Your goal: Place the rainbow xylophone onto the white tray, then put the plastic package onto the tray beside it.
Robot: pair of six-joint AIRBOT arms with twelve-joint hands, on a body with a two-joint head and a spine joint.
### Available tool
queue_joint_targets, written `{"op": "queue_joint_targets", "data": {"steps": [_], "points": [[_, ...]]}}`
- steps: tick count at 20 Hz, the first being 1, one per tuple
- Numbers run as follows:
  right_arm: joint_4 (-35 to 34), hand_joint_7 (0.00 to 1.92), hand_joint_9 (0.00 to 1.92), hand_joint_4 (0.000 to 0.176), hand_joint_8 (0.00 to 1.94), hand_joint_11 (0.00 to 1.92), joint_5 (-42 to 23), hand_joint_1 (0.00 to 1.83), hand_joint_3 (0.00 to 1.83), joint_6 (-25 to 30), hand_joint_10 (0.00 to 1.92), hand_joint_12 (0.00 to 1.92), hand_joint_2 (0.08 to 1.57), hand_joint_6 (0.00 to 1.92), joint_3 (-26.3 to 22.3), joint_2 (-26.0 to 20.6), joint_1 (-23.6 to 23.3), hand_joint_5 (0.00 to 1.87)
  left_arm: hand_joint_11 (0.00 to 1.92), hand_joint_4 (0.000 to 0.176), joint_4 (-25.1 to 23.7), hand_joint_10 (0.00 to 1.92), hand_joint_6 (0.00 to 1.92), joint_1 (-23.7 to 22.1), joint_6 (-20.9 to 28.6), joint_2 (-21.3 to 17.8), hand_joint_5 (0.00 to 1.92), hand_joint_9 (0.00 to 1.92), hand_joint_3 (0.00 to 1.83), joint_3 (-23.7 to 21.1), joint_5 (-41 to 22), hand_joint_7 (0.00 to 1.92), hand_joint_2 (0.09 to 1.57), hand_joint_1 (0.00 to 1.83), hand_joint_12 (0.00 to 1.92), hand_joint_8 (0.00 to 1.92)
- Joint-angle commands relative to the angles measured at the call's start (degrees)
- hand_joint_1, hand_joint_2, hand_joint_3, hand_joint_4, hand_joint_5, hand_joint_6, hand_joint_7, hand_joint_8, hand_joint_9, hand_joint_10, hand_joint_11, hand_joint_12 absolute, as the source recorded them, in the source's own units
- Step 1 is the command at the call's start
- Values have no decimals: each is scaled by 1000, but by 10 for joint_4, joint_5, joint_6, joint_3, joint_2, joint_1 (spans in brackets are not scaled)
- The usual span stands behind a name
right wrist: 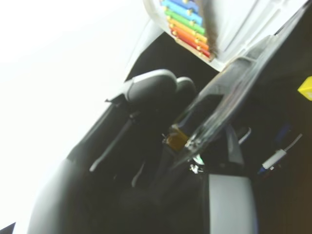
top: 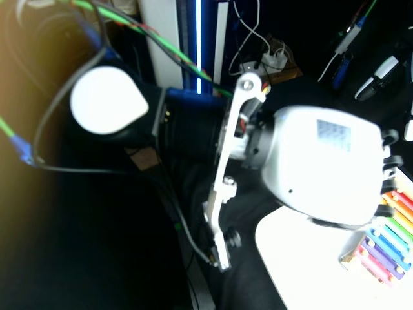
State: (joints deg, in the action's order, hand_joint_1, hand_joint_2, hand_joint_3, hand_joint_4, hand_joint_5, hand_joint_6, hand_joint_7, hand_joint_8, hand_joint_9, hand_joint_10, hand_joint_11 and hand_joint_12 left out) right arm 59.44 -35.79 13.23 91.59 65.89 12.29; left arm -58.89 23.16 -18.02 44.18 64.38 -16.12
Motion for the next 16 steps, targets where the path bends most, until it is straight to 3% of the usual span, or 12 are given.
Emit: {"op": "queue_joint_targets", "data": {"steps": [1, 2, 3, 4, 5, 7, 9, 10, 12, 14, 15, 16], "points": [[-43, 850, 767, 0, 1407, 700, -31, 1270, 0, 0, 1175, 1441, 1165, 723, 4, 1, -15, 960, 0, 57, 13, 1, 0, -6, -1, 2, 0, 13, 0, 1, -29, 0, 654, 942, 0, 0], [-41, 991, 1085, 0, 1297, 1068, -28, 1212, 0, 0, 1399, 1609, 1085, 781, 5, 2, -21, 1058, 0, 46, 13, 0, 0, -6, -1, 2, 0, 7, 0, 1, -29, 0, 654, 954, 0, 0], [-36, 1067, 1215, 0, 1195, 1192, -22, 1199, 0, 0, 1372, 1597, 1072, 807, 6, 2, -28, 1069, 0, 46, 13, 1, 0, -6, -1, 2, 0, 9, 0, 1, -29, 1, 650, 955, 0, 0], [-26, 1108, 1302, 0, 1284, 1291, -14, 1191, 1, 0, 1392, 1586, 1086, 872, 6, 3, -41, 1036, 10, 51, 13, 6, 0, -6, -1, 2, 0, 21, 0, 1, -29, 3, 643, 941, 4, 1], [-18, 1108, 1302, 0, 1284, 1291, -7, 1191, 1, 0, 1392, 1586, 1086, 872, 6, 4, -48, 1036, 10, 51, 13, 6, 0, -6, -1, 2, 0, 21, 0, 1, -30, 3, 643, 941, 4, 1], [-14, 1109, 1308, 0, 1321, 1285, 2, 1181, 2, 0, 1349, 1570, 1109, 958, 6, 5, -57, 983, 1, 74, 13, 0, 0, -6, -1, 3, 0, 7, 0, 1, -30, 0, 648, 970, 0, 0], [-14, 1008, 1300, 0, 1202, 1156, 5, 1266, 0, 0, 805, 1292, 1142, 833, 7, 6, -59, 872, 0, 63, 14, 0, 0, -6, -1, 3, 0, 0, 1, 1, -31, 5, 652, 948, 0, 2], [-12, 1102, 1330, 0, 1020, 1209, 6, 1200, 0, 0, 932, 1347, 1110, 904, 8, 7, -59, 979, 10, 41, 14, 2, 0, -6, -1, 3, 0, 6, 2, 1, -31, 12, 655, 939, 4, 4], [-11, 1051, 1289, 0, 1123, 1164, 7, 1259, 0, 0, 800, 1282, 1122, 798, 9, 9, -59, 929, 1, 40, 15, 4, 0, -6, 0, 3, 0, 12, 3, 1, -31, 15, 658, 951, 1, 5], [-11, 1028, 1237, 0, 1162, 1014, 8, 1268, 1, 0, 652, 1291, 1137, 846, 11, 12, -59, 867, 3, 57, 15, 1, 0, -6, 0, 3, 0, 7, 1, 1, -31, 5, 654, 961, 1, 0], [-11, 976, 853, 0, 1122, 785, 8, 1347, 1, 0, 1318, 1324, 1166, 884, 11, 13, -59, 800, 0, 61, 15, 0, 0, -6, 0, 3, 0, 4, 1, 1, -32, 5, 654, 957, 0, 0], [-10, 999, 1065, 0, 1177, 1015, 9, 1284, 0, 0, 1028, 1332, 1152, 905, 13, 16, -59, 830, 0, 80, 16, 0, 0, -6, 0, 3, 0, 4, 0, 1, -32, 11, 648, 917, 0, 2]]}}
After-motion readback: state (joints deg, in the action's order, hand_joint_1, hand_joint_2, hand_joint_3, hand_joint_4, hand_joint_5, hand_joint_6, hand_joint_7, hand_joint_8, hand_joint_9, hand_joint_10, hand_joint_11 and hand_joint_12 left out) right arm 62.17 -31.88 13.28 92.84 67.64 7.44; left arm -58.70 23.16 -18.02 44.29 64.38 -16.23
